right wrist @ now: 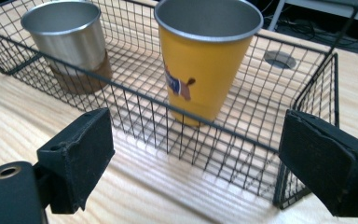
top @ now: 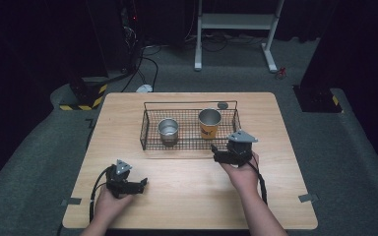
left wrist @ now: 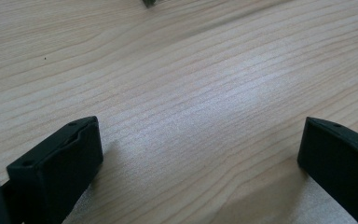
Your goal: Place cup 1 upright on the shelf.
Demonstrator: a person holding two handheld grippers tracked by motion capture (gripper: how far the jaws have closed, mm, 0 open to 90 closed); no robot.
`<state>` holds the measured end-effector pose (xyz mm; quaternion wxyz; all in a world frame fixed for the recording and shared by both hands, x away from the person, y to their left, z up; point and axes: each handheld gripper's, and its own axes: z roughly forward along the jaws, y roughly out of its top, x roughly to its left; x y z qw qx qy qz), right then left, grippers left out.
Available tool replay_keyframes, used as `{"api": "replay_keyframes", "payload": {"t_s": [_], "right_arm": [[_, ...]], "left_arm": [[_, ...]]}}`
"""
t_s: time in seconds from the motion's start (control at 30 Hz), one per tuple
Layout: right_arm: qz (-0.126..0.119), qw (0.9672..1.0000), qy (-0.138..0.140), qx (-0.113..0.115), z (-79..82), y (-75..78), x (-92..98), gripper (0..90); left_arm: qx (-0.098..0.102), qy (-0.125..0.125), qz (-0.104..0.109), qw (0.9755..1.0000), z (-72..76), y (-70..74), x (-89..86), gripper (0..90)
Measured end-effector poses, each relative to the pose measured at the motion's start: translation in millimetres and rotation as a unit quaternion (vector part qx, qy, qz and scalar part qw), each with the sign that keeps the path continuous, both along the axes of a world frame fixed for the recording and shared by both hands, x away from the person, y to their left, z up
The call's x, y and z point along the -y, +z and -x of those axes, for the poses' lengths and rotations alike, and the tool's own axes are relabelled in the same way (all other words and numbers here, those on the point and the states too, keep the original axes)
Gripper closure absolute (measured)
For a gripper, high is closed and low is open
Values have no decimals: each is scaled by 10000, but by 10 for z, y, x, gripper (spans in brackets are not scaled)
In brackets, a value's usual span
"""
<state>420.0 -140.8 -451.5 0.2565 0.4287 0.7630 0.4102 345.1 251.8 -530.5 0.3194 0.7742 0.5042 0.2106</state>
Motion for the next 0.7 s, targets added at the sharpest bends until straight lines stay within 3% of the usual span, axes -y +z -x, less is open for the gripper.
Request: {"api": "replay_keyframes", "payload": {"t_s": [0.57, 0.7], "right_arm": [[133, 9997, -78, -199, 456, -280, 338, 100], [143, 9991, -156, -356, 543, -399, 433, 100]], "left_arm": [[4, 26, -5, 10000, 4, 0, 3, 4], [2, 32, -6, 10000, 5, 0, 3, 5]]}}
